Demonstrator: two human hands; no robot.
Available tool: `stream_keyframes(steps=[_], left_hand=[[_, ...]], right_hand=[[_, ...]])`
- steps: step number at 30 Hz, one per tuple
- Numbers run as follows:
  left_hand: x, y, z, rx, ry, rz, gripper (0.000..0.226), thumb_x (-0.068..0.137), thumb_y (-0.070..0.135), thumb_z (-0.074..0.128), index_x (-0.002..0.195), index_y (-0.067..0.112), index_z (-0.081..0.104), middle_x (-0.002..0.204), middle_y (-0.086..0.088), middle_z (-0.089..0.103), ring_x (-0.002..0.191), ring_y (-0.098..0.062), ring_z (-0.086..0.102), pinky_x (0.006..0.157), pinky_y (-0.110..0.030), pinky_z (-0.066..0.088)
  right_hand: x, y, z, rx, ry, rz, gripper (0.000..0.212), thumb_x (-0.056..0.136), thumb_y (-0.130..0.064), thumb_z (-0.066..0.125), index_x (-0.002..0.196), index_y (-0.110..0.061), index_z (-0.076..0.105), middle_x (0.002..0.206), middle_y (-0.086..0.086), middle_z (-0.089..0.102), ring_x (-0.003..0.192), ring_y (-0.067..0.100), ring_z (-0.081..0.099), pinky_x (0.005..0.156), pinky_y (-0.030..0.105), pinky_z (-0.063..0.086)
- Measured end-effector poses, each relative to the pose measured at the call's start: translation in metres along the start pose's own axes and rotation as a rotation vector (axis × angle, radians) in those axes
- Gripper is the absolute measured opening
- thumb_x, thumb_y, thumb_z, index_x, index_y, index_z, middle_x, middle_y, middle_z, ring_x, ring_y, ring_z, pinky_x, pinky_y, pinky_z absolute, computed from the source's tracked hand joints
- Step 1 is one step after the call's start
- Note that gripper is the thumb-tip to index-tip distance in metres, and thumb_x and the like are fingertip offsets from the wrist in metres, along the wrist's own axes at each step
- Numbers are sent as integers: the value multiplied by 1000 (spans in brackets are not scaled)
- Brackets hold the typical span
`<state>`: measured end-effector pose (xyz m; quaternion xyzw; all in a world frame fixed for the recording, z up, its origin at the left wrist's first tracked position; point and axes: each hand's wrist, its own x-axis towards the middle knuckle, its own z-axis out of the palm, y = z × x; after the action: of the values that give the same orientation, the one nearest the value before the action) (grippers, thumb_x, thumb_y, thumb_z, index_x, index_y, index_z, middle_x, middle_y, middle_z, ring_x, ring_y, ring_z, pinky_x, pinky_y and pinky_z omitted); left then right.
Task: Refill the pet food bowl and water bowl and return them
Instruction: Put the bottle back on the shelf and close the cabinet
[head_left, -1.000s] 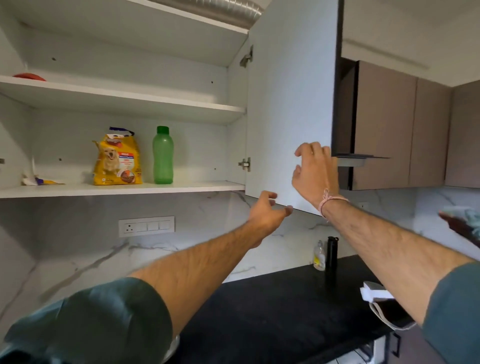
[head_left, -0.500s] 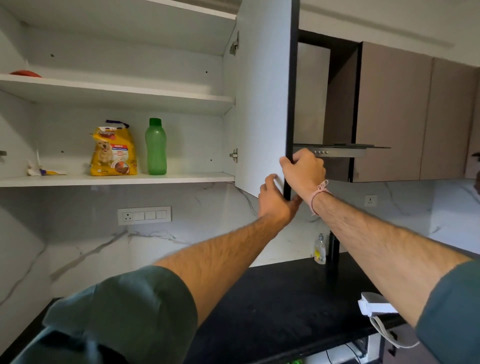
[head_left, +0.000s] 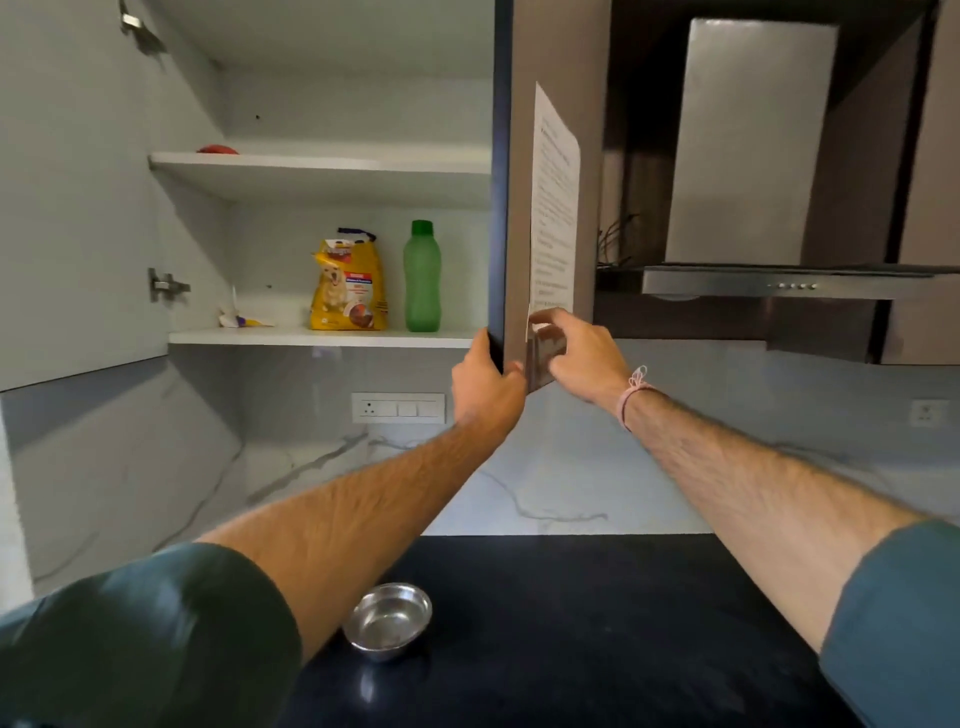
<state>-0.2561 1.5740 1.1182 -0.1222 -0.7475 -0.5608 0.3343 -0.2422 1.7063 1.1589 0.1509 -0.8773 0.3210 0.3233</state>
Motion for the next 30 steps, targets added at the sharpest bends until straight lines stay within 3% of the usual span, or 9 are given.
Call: stream_keyframes(steps=[2, 3, 7, 9, 12, 18, 22, 27, 30], left_hand=[[17, -15, -17, 1, 23, -37, 20, 94, 14, 64, 96, 29, 51, 86, 20, 58, 79, -2, 61, 56, -3, 44], [27, -22, -25, 3, 28, -61, 20, 95, 13, 64, 101, 27, 51, 92, 16, 60, 85, -9, 64, 64, -6, 47], [68, -56, -56, 57, 33, -143, 46, 97, 14, 68, 139, 20, 50, 135, -3, 62, 125, -26, 60, 100, -39, 52], [88, -72, -69, 63, 25, -164, 56, 96, 15, 69, 147, 18, 46, 144, -5, 58, 132, -28, 56, 106, -47, 49], [118, -94, -82, 92, 12, -157, 58, 94, 13, 71, 147, 14, 46, 144, -8, 59, 131, -29, 56, 108, -48, 50], [176, -135, -92, 165, 53, -70, 59, 85, 4, 78, 136, 12, 50, 132, -8, 62, 120, -25, 60, 98, -38, 55], [217, -167, -91, 247, 52, -61, 60, 81, 12, 81, 134, 14, 52, 130, -9, 62, 120, -28, 58, 101, -44, 55], [264, -199, -85, 596, 76, 14, 54, 81, 31, 79, 128, 17, 56, 129, -6, 59, 126, -27, 43, 107, -46, 34], [283, -216, -79, 695, 70, 56, 53, 84, 38, 76, 128, 17, 56, 133, -5, 57, 128, -28, 41, 105, -48, 32]], right_hand=[[14, -2, 21, -85, -60, -34, 67, 84, 9, 62, 145, -14, 50, 154, 11, 48, 143, 33, 44, 109, 33, 44], [22, -1, 31, -119, -82, -41, 73, 82, 8, 64, 149, -14, 45, 155, 12, 44, 144, 33, 41, 111, 32, 40], [59, 8, 75, -208, -122, -63, 88, 82, 0, 72, 158, -20, 33, 164, 13, 20, 149, 38, 28, 116, 28, 29], [77, 14, 99, -325, -127, -86, 88, 86, -12, 73, 159, -29, 28, 167, 12, 9, 148, 43, 25, 119, 43, 36], [103, 19, 130, -386, -105, -94, 84, 87, -18, 73, 156, -35, 29, 168, 13, 7, 145, 47, 27, 110, 54, 46], [139, 28, 179, -423, -16, -131, 80, 88, -7, 66, 154, -35, 30, 163, 15, 13, 136, 45, 37, 102, 52, 51], [161, 31, 203, -519, 40, -112, 78, 90, -6, 61, 155, -36, 29, 162, 17, 14, 132, 44, 37, 93, 52, 55], [187, 39, 230, -616, 45, -66, 85, 89, -5, 59, 158, -37, 22, 162, 17, 14, 129, 43, 35, 86, 47, 56], [199, 41, 241, -664, 38, -33, 87, 89, -7, 60, 159, -38, 19, 163, 17, 14, 129, 42, 35, 80, 45, 57]])
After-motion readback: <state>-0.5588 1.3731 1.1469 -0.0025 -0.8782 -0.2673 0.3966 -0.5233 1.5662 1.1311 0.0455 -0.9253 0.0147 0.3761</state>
